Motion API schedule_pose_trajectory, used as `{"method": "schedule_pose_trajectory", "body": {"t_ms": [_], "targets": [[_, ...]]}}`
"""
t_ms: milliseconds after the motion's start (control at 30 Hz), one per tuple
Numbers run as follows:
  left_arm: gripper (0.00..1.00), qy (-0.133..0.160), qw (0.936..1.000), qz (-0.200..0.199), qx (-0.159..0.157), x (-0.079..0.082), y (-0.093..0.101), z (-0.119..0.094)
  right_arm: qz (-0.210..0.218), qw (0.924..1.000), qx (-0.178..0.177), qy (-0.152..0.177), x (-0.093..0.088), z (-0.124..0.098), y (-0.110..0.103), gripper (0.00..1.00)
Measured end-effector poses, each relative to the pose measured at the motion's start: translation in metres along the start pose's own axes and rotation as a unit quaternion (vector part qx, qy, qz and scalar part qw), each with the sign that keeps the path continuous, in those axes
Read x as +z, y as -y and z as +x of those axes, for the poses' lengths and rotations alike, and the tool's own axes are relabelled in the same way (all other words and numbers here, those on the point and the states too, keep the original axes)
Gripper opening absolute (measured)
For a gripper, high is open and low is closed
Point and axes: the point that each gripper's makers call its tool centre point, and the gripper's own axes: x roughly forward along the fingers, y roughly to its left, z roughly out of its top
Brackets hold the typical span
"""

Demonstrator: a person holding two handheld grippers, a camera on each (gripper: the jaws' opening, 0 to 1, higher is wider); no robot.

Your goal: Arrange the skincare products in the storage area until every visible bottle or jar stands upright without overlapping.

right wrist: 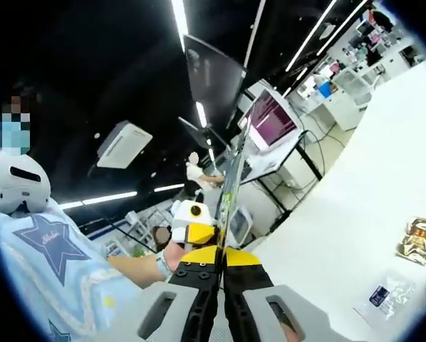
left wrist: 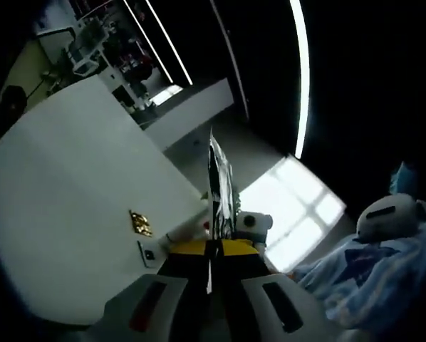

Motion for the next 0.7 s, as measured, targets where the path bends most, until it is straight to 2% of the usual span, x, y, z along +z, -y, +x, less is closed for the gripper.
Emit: {"method": "schedule_pose_trajectory", "body": {"t_ms": [67, 100, 167, 233, 433, 533, 700], "targets": [[0.00, -0.010, 0.9998, 0.004, 0.014, -0.001, -0.005, 0.000, -0.001, 1.0000, -0.006, -0.001, 0.000, 0.001, 0.002, 0.00], [0.00, -0.019, 0.9990, 0.019, 0.036, -0.002, -0.013, -0.001, 0.003, 0.9998, -0.017, -0.004, -0.001, 0.002, 0.006, 0.00], [0.00, -0.027, 0.9976, 0.023, 0.060, -0.002, -0.021, -0.002, 0.032, 0.9983, -0.047, -0.013, -0.007, 0.004, 0.017, 0.00], [0.00, -0.034, 0.9959, 0.033, 0.077, -0.005, -0.028, 0.000, 0.044, 0.9973, -0.057, -0.016, -0.009, 0.003, 0.025, 0.00], [0.00, -0.030, 0.9965, 0.013, 0.077, -0.008, -0.037, 0.001, 0.035, 0.9963, -0.076, -0.020, -0.010, -0.001, 0.031, 0.00], [0.00, -0.041, 0.9958, 0.009, 0.082, -0.008, -0.044, 0.001, 0.036, 0.9947, -0.093, -0.027, -0.012, -0.003, 0.038, 0.00], [0.00, -0.051, 0.9960, 0.001, 0.074, -0.003, -0.053, 0.005, 0.035, 0.9935, -0.106, -0.018, -0.010, -0.005, 0.045, 0.00]]}}
